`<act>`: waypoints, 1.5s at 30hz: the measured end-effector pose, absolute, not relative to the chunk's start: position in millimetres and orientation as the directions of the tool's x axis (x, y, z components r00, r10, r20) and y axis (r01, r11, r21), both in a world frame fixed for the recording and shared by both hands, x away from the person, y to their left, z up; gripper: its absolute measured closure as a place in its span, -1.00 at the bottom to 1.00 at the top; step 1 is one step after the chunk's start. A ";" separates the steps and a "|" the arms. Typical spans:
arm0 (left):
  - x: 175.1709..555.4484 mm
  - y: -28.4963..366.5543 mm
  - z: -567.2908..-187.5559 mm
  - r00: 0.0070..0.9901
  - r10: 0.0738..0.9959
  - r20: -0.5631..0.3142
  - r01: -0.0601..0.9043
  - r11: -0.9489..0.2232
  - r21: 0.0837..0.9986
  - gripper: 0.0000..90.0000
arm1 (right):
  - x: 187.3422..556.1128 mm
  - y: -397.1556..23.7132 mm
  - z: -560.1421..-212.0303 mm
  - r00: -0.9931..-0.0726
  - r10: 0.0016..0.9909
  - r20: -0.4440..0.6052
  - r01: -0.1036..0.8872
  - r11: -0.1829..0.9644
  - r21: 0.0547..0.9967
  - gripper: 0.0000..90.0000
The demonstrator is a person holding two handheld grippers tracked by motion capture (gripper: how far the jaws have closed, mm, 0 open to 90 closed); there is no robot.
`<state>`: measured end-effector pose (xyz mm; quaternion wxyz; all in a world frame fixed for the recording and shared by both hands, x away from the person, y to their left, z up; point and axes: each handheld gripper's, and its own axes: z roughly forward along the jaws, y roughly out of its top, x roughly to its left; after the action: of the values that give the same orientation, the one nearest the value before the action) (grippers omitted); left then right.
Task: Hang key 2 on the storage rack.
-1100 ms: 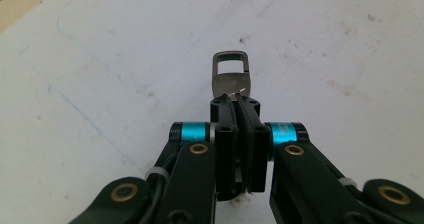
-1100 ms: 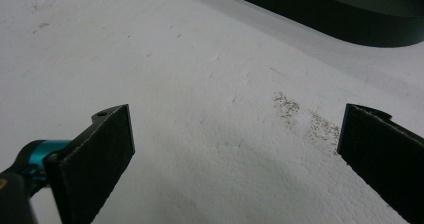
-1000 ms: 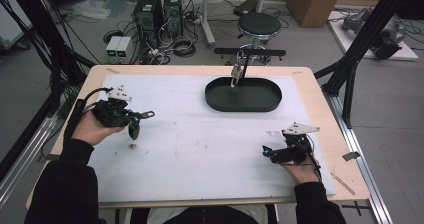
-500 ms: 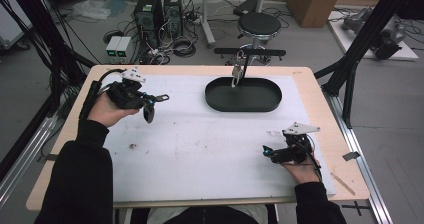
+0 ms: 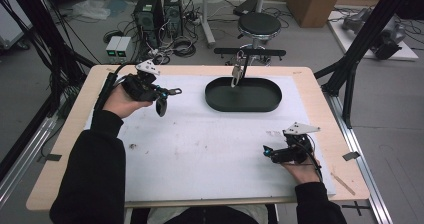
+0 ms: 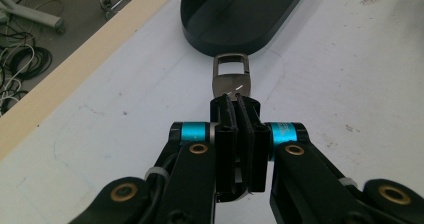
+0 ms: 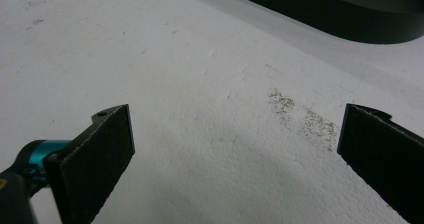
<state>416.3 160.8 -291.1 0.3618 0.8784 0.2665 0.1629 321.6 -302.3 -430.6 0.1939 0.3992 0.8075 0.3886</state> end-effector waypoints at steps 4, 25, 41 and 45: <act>422.7 148.4 -286.0 0.813 0.573 0.100 0.331 -0.598 0.730 0.91 | 323.0 -303.2 -431.0 -0.605 0.796 -0.003 0.495 0.380 0.781 -0.98; 467.6 98.3 -267.0 0.823 0.544 0.161 0.263 -0.617 0.742 0.91 | 324.8 -307.6 -431.3 -0.603 0.798 -0.009 0.489 0.379 0.785 -0.98; 487.9 63.3 -252.6 0.812 0.543 0.214 0.196 -0.599 0.776 0.91 | 325.3 -307.0 -431.3 -0.598 0.801 0.004 0.499 0.369 0.785 -0.98; 496.4 50.4 -248.8 0.807 0.540 0.237 0.188 -0.617 0.764 0.91 | 324.9 -306.0 -430.5 -0.602 0.799 0.010 0.495 0.363 0.789 -0.98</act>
<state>496.4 50.4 -248.8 0.3845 0.8694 0.2094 0.2291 324.9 -306.0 -430.5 0.1921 0.4027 0.8030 0.3951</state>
